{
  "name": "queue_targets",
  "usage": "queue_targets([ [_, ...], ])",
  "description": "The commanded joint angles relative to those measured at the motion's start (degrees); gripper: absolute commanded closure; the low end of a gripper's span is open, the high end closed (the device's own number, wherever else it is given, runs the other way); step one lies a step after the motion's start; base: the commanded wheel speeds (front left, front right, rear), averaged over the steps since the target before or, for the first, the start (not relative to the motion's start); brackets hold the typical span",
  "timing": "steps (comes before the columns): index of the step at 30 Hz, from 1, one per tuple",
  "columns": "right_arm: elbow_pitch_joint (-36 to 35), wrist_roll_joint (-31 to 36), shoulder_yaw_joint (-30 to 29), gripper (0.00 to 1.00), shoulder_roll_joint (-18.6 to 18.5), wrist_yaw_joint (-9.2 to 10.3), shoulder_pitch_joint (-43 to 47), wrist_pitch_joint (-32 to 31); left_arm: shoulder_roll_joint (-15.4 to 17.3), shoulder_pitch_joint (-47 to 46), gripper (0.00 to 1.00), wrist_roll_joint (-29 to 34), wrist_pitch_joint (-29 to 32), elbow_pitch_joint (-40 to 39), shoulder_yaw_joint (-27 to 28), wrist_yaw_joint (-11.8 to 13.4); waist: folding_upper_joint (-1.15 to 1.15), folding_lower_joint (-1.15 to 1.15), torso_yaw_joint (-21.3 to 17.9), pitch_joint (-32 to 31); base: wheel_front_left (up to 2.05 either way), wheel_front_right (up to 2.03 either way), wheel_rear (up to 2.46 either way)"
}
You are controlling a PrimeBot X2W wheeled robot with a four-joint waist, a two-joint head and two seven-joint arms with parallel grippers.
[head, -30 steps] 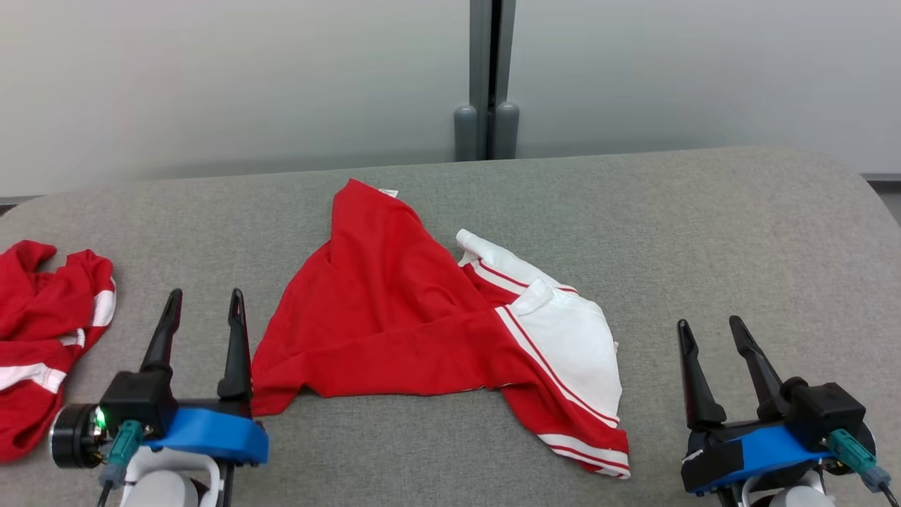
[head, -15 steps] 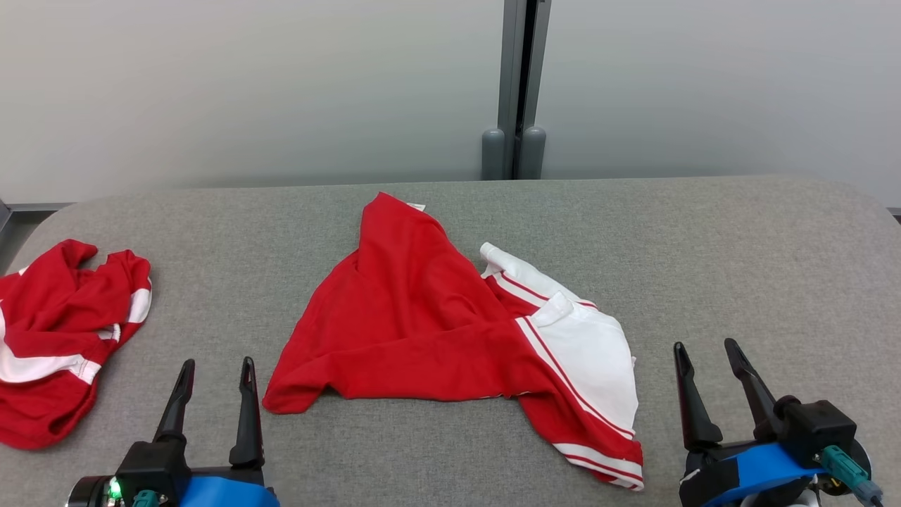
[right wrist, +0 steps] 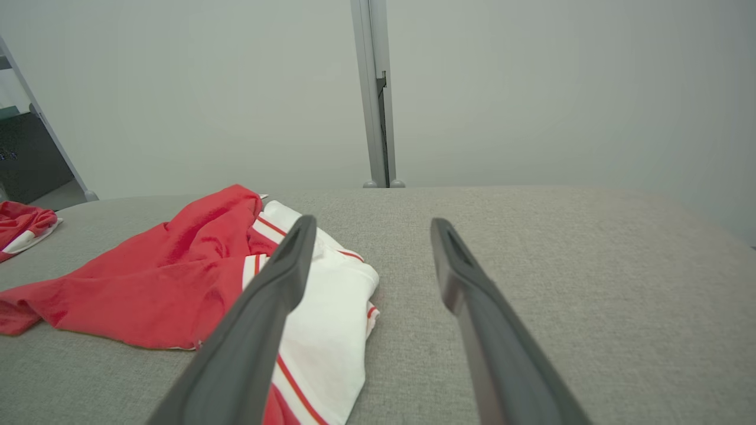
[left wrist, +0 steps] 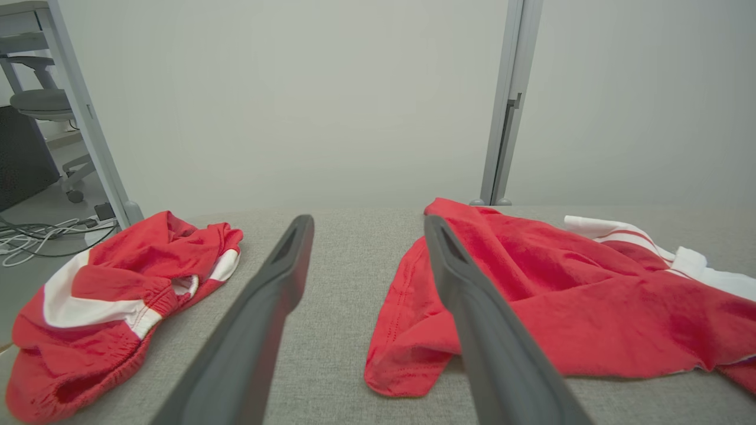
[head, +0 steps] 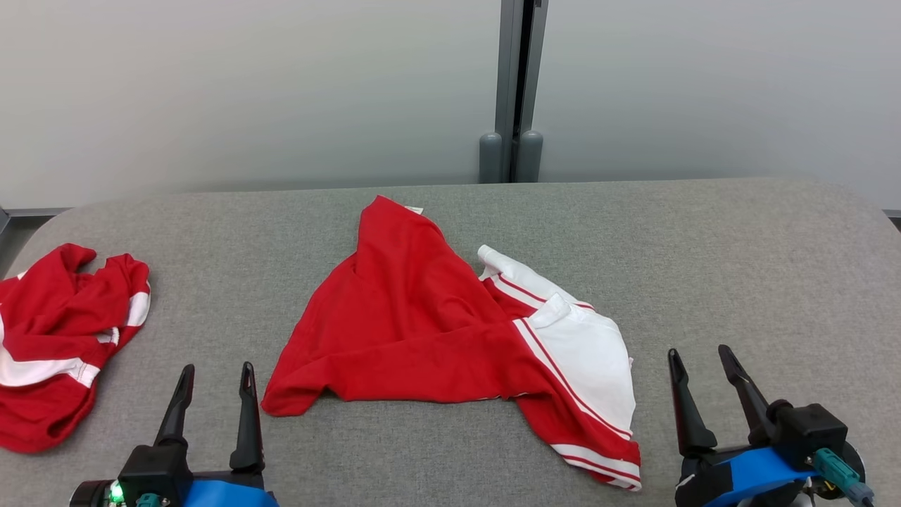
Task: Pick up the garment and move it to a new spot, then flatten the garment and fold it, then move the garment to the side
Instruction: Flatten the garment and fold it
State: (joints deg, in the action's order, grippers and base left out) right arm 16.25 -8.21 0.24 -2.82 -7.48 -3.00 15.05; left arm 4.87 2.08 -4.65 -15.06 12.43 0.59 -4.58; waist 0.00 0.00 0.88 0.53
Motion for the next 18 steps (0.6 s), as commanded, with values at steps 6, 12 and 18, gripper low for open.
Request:
queue_targets([
  [6, 0.87, 1.20, 1.84, 0.00, -0.13, -0.03, -3.51, 0.19, -0.67, -2.09, 0.00, 0.74, -0.17, 0.17, -0.54, -0.81, 0.00, 0.00, 0.89, 1.36, 0.00, 0.00, 0.00],
  [12, 4.94, 2.70, 4.67, 0.00, -1.05, -0.03, -11.22, 0.19, -1.23, -4.32, 0.00, 0.92, -0.17, 0.31, -1.69, -1.27, 0.00, 0.00, 2.52, 3.94, 0.00, 0.00, 0.00],
  [18, 13.82, 2.18, 6.91, 0.00, -2.08, -0.03, -19.56, 0.19, -1.64, -6.46, 0.00, 0.56, -0.17, 0.12, -2.58, -1.52, 0.00, 0.00, 4.74, 6.94, 0.00, 0.00, 0.00],
])
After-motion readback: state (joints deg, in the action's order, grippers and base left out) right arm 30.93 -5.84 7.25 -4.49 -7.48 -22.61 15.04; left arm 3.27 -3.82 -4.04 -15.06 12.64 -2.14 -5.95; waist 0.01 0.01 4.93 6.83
